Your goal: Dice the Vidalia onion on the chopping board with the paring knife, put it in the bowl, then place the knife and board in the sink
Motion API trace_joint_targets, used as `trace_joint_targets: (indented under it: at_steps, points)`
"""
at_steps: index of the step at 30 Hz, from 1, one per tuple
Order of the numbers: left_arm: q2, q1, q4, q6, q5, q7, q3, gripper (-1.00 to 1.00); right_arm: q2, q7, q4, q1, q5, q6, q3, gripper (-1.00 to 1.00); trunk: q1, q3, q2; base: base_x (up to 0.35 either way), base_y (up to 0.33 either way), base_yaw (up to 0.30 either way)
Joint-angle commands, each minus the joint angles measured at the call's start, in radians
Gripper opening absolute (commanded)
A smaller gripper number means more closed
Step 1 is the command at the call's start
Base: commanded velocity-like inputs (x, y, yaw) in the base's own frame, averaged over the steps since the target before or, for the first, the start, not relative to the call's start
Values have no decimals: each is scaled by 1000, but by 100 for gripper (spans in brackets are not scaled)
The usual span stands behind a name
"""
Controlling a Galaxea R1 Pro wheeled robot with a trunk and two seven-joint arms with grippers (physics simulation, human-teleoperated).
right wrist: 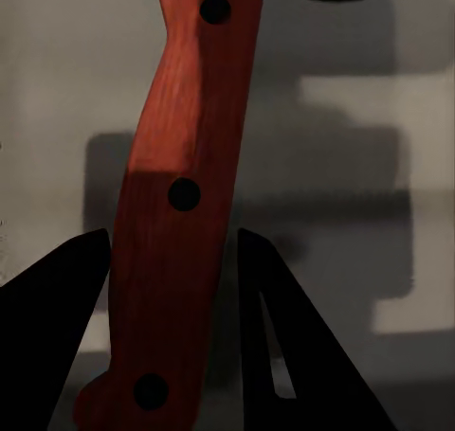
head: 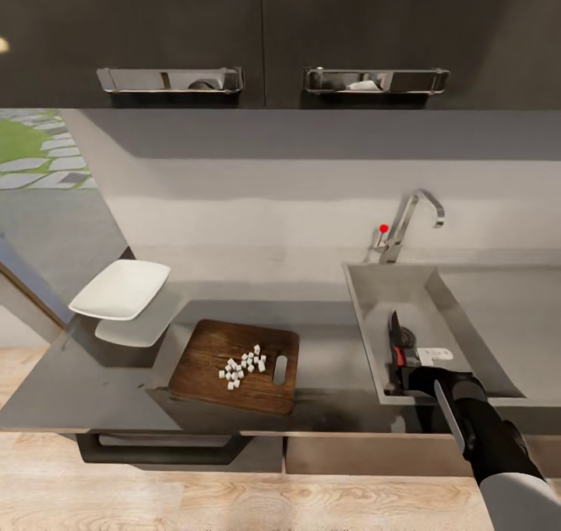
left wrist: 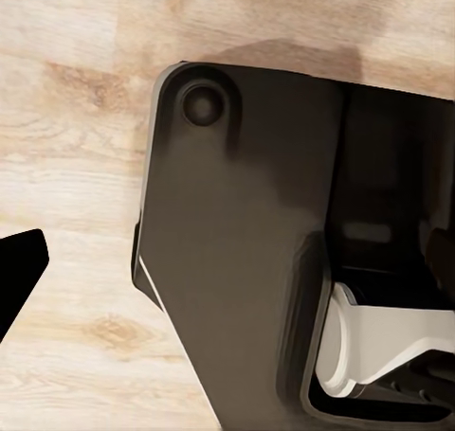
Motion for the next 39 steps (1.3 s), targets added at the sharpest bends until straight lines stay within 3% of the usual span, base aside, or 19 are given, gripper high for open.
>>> trace_joint_targets:
  at_steps: [1, 6, 7, 20, 29, 34, 39]
  points:
    - [-1, 0, -2, 1, 10, -10, 5, 100, 0, 7, -1, -1, 8, 4, -1, -100, 1, -2, -2, 0, 0, 0]
    - [-1, 0, -2, 1, 10, -10, 5, 100, 0, 7, -1, -1, 8, 4, 1, -100, 1, -3, -2, 0, 0, 0]
    - [-1, 0, -2, 1, 10, -10, 5, 100, 0, 7, -1, -1, 8, 4, 1, 100, 1, -3, -2, 0, 0, 0]
    - [-1, 0, -2, 1, 10, -10, 5, 100, -2, 6, -26, -1, 10, 4, -1, 100, 1, -3, -2, 0, 0, 0]
    - [-2, 0, 0, 1, 10, -10, 5, 100, 0, 47, -300, 4, 8, 42, -2, 100, 1, -3, -2, 0, 0, 0]
    - [-2, 0, 0, 1, 10, -10, 5, 100, 4, 79, -507, 13, 8, 151, -3, 100, 1, -3, -2, 0, 0, 0]
    - [-2, 0, 0, 2, 10, -10, 5, 100, 6, 176, -555, 17, 9, 172, -6, 100, 1, -3, -2, 0, 0, 0]
